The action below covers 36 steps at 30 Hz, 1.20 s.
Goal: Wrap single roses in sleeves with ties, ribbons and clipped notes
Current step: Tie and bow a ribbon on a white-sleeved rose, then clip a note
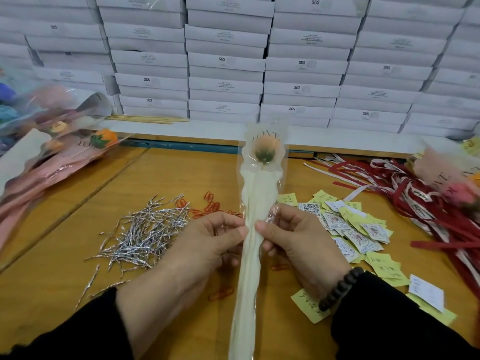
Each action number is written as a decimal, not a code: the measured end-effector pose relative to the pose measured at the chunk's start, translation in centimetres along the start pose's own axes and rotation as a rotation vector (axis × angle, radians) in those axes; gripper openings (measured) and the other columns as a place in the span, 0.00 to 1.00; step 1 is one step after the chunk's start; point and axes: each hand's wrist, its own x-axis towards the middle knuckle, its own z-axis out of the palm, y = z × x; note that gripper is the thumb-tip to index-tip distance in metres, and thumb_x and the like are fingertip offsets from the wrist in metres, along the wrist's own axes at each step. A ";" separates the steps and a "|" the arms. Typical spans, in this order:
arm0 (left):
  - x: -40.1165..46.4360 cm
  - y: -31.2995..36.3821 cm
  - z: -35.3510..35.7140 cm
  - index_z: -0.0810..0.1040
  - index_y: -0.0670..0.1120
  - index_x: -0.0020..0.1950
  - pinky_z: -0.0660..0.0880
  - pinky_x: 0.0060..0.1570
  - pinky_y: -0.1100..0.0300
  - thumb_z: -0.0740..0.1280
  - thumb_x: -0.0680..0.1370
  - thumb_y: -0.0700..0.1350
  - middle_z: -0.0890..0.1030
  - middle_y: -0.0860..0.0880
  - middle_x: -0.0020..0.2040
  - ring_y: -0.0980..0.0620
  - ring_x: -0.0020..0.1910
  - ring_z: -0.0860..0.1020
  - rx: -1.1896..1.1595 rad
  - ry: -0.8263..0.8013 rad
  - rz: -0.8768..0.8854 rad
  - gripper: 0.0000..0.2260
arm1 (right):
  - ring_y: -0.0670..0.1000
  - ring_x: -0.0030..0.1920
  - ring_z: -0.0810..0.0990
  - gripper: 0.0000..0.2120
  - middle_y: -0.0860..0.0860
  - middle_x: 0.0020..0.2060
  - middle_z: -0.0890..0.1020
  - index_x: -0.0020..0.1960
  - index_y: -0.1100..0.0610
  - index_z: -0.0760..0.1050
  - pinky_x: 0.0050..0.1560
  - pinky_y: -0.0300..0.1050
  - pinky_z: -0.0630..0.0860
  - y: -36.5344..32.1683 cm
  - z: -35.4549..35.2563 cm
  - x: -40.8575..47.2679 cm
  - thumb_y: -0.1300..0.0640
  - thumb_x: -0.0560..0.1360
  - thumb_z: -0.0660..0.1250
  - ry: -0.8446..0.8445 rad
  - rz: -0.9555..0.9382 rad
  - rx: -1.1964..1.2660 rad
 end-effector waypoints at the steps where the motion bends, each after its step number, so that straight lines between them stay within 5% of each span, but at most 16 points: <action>1: 0.0 0.0 0.0 0.77 0.37 0.44 0.70 0.24 0.65 0.67 0.72 0.34 0.80 0.42 0.31 0.52 0.25 0.76 -0.002 -0.005 0.004 0.03 | 0.45 0.23 0.73 0.08 0.51 0.25 0.76 0.49 0.64 0.77 0.23 0.36 0.69 0.0 0.0 0.0 0.61 0.72 0.70 -0.011 -0.003 0.003; 7: -0.1 -0.1 0.0 0.77 0.37 0.47 0.71 0.24 0.65 0.66 0.73 0.34 0.80 0.44 0.31 0.53 0.25 0.77 -0.009 -0.003 0.029 0.04 | 0.44 0.24 0.75 0.03 0.51 0.26 0.78 0.46 0.59 0.79 0.23 0.33 0.70 -0.2 0.1 -0.1 0.64 0.72 0.69 -0.069 -0.006 0.066; 14: 0.0 -0.2 -0.2 0.79 0.40 0.45 0.75 0.30 0.62 0.67 0.73 0.36 0.80 0.41 0.34 0.51 0.30 0.79 0.072 0.015 0.111 0.02 | 0.43 0.24 0.73 0.11 0.50 0.31 0.82 0.51 0.58 0.78 0.22 0.33 0.66 -0.5 0.2 -0.3 0.62 0.69 0.72 -0.122 0.021 0.046; 18: 0.0 -0.3 -0.1 0.80 0.39 0.44 0.76 0.29 0.62 0.71 0.65 0.41 0.81 0.39 0.35 0.49 0.30 0.79 0.085 -0.001 0.124 0.09 | 0.42 0.21 0.71 0.19 0.49 0.27 0.81 0.51 0.57 0.78 0.21 0.33 0.65 -0.7 0.1 -0.3 0.55 0.62 0.76 -0.105 0.019 0.033; 23: 0.5 -0.2 -0.7 0.79 0.39 0.41 0.71 0.33 0.59 0.68 0.72 0.34 0.77 0.38 0.36 0.47 0.31 0.73 0.078 0.077 0.073 0.02 | 0.42 0.22 0.76 0.11 0.49 0.30 0.83 0.52 0.60 0.77 0.20 0.31 0.69 -0.9 0.2 -0.5 0.69 0.71 0.68 -0.114 0.036 0.154; 28: 0.3 -0.1 -0.7 0.78 0.39 0.39 0.68 0.23 0.67 0.68 0.71 0.36 0.74 0.45 0.26 0.55 0.23 0.71 -0.005 0.073 0.038 0.02 | 0.41 0.23 0.77 0.12 0.48 0.31 0.83 0.52 0.61 0.76 0.22 0.30 0.70 -1.0 0.2 -0.6 0.71 0.71 0.67 -0.139 0.011 0.185; 32: 0.0 0.2 -0.6 0.81 0.38 0.38 0.67 0.41 0.55 0.69 0.65 0.39 0.76 0.35 0.42 0.43 0.41 0.71 -0.102 0.054 -0.018 0.06 | 0.45 0.29 0.81 0.13 0.52 0.39 0.85 0.52 0.58 0.77 0.23 0.33 0.72 -0.8 0.1 -0.5 0.69 0.70 0.69 -0.133 0.016 0.164; 36: -0.1 0.4 -0.5 0.81 0.37 0.43 0.66 0.42 0.53 0.68 0.64 0.38 0.75 0.33 0.47 0.41 0.45 0.69 -0.118 0.040 -0.042 0.10 | 0.46 0.32 0.83 0.13 0.54 0.42 0.85 0.52 0.59 0.77 0.26 0.32 0.74 -0.7 0.1 -0.5 0.71 0.69 0.69 -0.133 0.009 0.191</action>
